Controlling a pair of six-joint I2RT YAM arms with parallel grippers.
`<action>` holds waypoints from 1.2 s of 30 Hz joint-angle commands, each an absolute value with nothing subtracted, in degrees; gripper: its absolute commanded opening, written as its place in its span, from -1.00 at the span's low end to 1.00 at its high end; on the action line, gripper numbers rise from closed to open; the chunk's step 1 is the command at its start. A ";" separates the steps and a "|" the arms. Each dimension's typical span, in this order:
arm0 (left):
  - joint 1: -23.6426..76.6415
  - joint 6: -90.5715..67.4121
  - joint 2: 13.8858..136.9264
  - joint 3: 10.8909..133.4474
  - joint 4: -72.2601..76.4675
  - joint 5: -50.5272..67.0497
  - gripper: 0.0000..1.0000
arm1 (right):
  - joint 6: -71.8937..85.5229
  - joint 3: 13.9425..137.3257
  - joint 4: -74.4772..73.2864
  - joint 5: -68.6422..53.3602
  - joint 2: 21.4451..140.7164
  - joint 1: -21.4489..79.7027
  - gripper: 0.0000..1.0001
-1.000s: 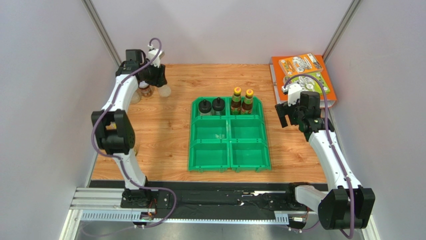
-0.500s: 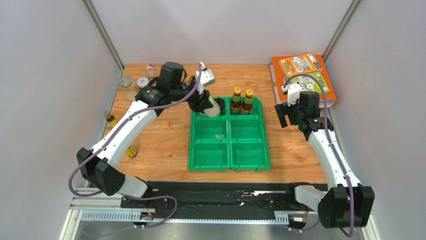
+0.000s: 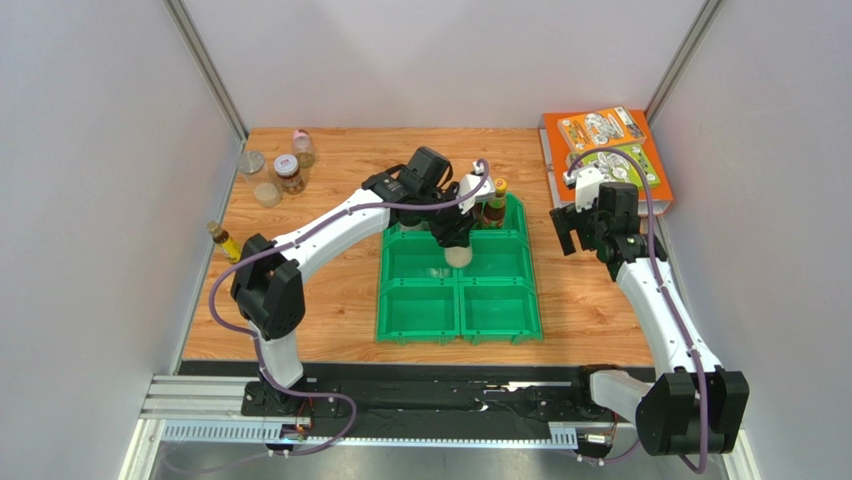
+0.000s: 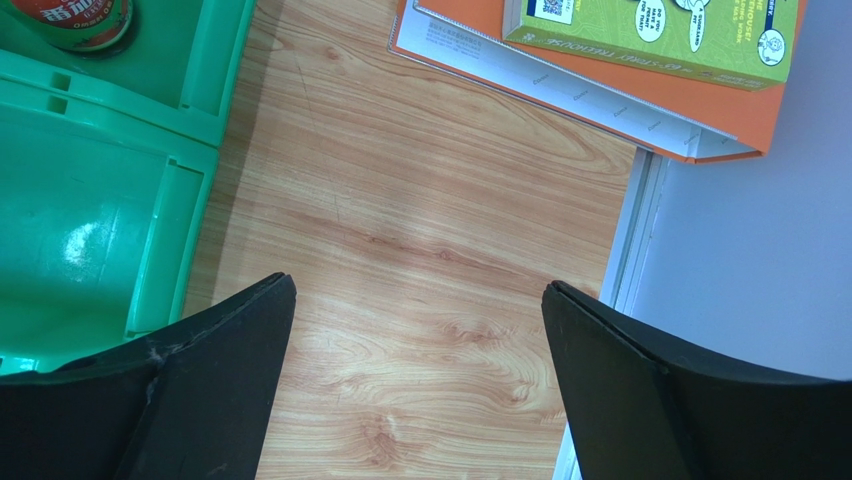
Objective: Organize the condiment bottles
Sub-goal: Place the bottle in the storage box.
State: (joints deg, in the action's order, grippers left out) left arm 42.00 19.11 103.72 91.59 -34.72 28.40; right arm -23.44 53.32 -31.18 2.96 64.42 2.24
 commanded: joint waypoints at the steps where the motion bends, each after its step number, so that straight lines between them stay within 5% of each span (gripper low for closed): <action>1: 44.21 17.40 104.76 95.45 -30.15 27.95 -1.00 | -23.91 55.02 -29.62 3.34 64.25 2.55 0.93; 24: 46.93 17.93 114.34 94.22 -24.79 19.95 -0.98 | -24.17 54.84 -29.88 2.20 63.37 2.55 0.93; 26: 46.93 17.75 114.70 93.69 -24.87 20.39 -0.78 | -24.26 54.84 -29.97 2.20 63.19 2.55 0.93; 30: 46.93 17.84 114.87 92.55 -25.05 21.36 -0.74 | -24.26 54.93 -30.06 1.85 63.10 2.64 0.93; 34: 46.93 18.80 114.26 90.71 -25.14 21.79 -0.16 | -24.26 54.93 -30.06 1.76 62.84 2.55 0.93; 36: 46.93 19.33 113.82 90.18 -25.49 22.15 -0.04 | -24.26 54.93 -30.23 1.67 62.75 2.64 0.93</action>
